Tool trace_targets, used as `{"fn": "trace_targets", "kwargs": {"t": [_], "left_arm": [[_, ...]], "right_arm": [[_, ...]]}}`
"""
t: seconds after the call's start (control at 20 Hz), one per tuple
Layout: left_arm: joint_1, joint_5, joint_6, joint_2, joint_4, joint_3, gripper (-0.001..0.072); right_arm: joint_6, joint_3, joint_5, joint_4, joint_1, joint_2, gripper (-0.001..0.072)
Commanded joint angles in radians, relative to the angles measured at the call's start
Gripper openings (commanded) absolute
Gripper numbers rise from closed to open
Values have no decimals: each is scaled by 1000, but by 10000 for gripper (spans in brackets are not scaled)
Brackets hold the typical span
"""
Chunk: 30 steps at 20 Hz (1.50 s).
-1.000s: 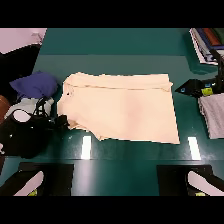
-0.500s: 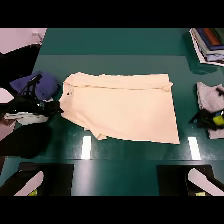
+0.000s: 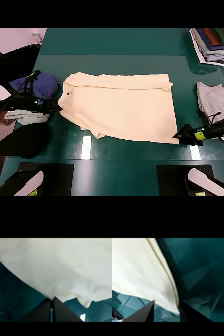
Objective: Fold the shirts.
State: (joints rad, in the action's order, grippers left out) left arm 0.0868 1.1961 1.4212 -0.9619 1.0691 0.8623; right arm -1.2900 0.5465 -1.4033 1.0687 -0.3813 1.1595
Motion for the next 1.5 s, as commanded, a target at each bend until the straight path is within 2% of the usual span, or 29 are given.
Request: {"fn": "trace_targets", "kwargs": {"t": [0.0, 0.05, 0.1, 0.3, 0.55, 0.7, 0.9, 1.05, 1.15, 1.25, 1.45], "left_arm": [[0, 24, -21, 1, 6, 3, 23], [0, 44, -24, 1, 12, 12, 22], [0, 74, -24, 1, 26, 34, 22], [0, 187, -24, 4, 63, 279, 23], [0, 182, -19, 69, 64, 773, 24], [0, 174, 23, 82, 66, 1079, 23], [0, 92, 100, 92, 65, 1336, 22], [0, 68, 130, 113, 55, 1359, 22], [0, 68, 144, 112, 41, 1342, 21], [0, 69, 143, 112, 42, 1266, 22], [0, 129, 137, 40, 43, 1008, 22]], "right_arm": [[20, -18, 23, -21, 70, 9, 165], [34, -18, 24, -22, 99, 2, 24], [35, -14, 27, -23, 126, -22, 15], [15, 186, 12, -30, 188, -194, 15], [-4, 697, 79, -24, 193, -368, 14], [-11, 989, 123, -18, 192, -413, 14], [-86, 1316, 44, 116, 192, -389, 14], [-118, 1536, -109, 264, 192, -314, 13], [-118, 1601, -147, 278, 192, -266, 13], [-119, 1569, -148, 266, 193, -230, 13], [-119, 1345, -165, 259, 193, -134, 13]]}}
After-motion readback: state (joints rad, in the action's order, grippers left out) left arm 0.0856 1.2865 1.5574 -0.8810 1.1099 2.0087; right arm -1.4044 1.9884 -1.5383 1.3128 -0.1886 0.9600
